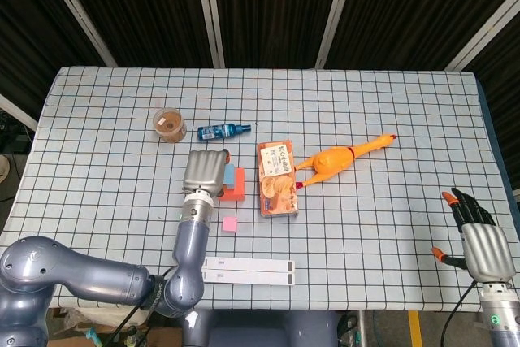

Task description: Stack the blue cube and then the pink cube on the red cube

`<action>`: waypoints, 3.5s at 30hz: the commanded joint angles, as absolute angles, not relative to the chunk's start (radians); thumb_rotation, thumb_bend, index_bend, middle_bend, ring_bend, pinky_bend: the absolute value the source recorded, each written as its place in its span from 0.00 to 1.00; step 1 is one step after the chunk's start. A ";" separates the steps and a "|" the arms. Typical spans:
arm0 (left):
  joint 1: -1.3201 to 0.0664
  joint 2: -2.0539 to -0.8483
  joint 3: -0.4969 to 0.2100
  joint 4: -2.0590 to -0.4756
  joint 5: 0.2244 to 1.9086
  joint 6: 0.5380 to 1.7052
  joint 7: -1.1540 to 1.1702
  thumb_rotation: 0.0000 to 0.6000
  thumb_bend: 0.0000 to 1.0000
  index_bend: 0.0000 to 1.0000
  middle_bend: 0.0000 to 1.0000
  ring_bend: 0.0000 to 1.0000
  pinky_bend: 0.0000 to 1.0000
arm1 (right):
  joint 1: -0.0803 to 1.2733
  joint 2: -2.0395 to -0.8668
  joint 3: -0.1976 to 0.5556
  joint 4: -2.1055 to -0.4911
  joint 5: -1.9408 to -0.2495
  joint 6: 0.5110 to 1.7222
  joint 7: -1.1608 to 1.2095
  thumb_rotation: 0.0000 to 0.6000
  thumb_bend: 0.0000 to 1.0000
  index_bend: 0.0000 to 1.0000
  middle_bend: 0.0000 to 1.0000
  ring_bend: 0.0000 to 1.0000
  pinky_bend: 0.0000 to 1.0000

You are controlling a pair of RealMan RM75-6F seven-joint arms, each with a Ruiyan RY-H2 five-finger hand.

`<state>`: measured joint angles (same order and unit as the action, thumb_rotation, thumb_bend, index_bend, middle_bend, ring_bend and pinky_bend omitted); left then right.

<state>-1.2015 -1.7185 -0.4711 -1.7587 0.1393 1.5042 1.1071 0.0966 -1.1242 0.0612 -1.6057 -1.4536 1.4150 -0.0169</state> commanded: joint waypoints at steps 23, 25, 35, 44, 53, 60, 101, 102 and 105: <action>-1.213 -1.759 -0.483 -1.717 0.144 1.494 1.114 1.00 0.31 0.36 0.93 0.76 0.77 | 0.089 -1.133 0.067 -1.595 -1.459 1.429 -0.001 1.00 0.16 0.10 0.07 0.10 0.21; -1.212 -1.759 -0.483 -1.715 0.144 1.495 1.115 1.00 0.31 0.36 0.93 0.76 0.77 | 0.090 -1.132 0.066 -1.596 -1.459 1.427 -0.004 1.00 0.16 0.10 0.07 0.10 0.21; -1.208 -1.757 -0.481 -1.715 0.147 1.503 1.127 1.00 0.31 0.36 0.93 0.76 0.77 | 0.091 -1.128 0.064 -1.600 -1.456 1.421 -0.012 1.00 0.16 0.10 0.07 0.10 0.21; -1.208 -1.758 -0.482 -1.726 0.152 1.513 1.137 1.00 0.31 0.36 0.93 0.76 0.77 | 0.091 -1.126 0.064 -1.602 -1.453 1.420 -0.015 1.00 0.16 0.10 0.07 0.10 0.21; -1.210 -1.765 -0.483 -1.722 0.158 1.524 1.145 1.00 0.31 0.36 0.93 0.76 0.77 | 0.091 -1.125 0.064 -1.602 -1.454 1.420 -0.014 1.00 0.16 0.10 0.07 0.10 0.21; -1.207 -1.769 -0.486 -1.714 0.157 1.522 1.144 1.00 0.31 0.34 0.93 0.76 0.77 | 0.092 -1.127 0.063 -1.601 -1.454 1.417 -0.016 1.00 0.16 0.10 0.07 0.10 0.21; -1.052 -1.501 -0.436 -2.246 0.242 1.578 1.051 1.00 0.31 0.25 0.91 0.74 0.78 | 0.095 -1.132 0.064 -1.613 -1.455 1.422 -0.052 1.00 0.16 0.10 0.07 0.10 0.21; -1.048 -1.499 -0.427 -2.256 0.246 1.582 1.045 1.00 0.31 0.26 0.91 0.74 0.78 | 0.095 -1.132 0.064 -1.614 -1.455 1.421 -0.053 1.00 0.16 0.10 0.07 0.10 0.21; -1.039 -1.497 -0.391 -2.277 0.259 1.600 1.036 1.00 0.31 0.27 0.91 0.74 0.78 | 0.095 -1.132 0.064 -1.616 -1.455 1.422 -0.055 1.00 0.16 0.10 0.07 0.10 0.21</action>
<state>-1.0476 -1.5024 -0.4061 -2.2648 0.2510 1.5903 1.0440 0.0956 -1.1320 0.0641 -1.6159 -1.4550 1.4215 -0.0550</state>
